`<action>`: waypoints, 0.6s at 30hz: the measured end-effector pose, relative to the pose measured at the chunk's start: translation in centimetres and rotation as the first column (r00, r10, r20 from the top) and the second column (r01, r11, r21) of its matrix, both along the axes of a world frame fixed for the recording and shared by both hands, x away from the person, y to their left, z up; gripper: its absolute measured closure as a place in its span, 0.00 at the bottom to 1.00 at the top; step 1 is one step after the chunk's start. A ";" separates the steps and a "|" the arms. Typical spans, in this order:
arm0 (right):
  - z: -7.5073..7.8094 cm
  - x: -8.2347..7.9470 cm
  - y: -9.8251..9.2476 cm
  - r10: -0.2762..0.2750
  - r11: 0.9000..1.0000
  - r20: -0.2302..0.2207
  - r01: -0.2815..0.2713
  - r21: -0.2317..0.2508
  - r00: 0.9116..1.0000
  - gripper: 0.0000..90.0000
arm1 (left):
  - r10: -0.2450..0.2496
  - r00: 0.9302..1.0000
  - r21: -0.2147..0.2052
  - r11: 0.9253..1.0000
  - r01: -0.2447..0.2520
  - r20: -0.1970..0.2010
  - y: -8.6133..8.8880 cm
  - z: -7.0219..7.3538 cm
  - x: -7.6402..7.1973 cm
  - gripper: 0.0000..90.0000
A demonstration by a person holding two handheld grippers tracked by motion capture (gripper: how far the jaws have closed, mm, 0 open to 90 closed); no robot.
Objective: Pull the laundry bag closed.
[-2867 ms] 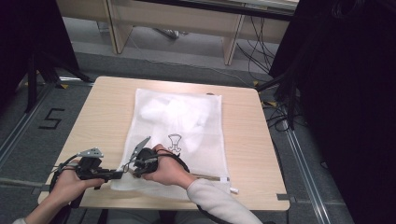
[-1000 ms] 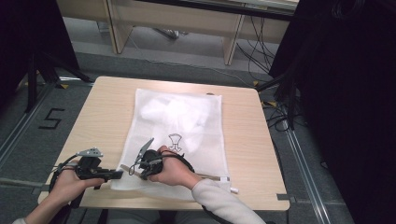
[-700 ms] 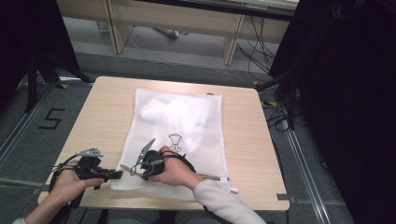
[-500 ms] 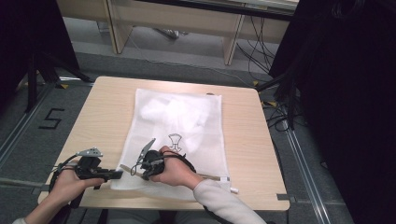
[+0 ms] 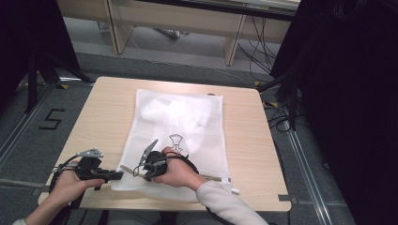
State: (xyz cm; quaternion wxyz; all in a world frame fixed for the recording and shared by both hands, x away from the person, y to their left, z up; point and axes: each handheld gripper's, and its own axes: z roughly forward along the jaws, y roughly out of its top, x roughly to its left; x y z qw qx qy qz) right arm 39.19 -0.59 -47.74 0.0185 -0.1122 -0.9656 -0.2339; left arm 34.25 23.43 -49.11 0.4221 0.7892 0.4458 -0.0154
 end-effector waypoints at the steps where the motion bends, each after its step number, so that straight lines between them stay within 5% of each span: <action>1: 0.0 0.0 0.0 0.003 1.000 0.005 -0.003 0.000 1.000 0.92 | 0.000 1.000 0.001 1.000 0.000 0.001 0.0 0.0 0.0 0.95; 18: 0.1 0.0 -1.1 -0.016 1.000 0.011 0.016 -0.001 1.000 0.92 | 0.003 1.000 0.003 1.000 -0.003 -0.003 0.0 0.0 0.0 0.95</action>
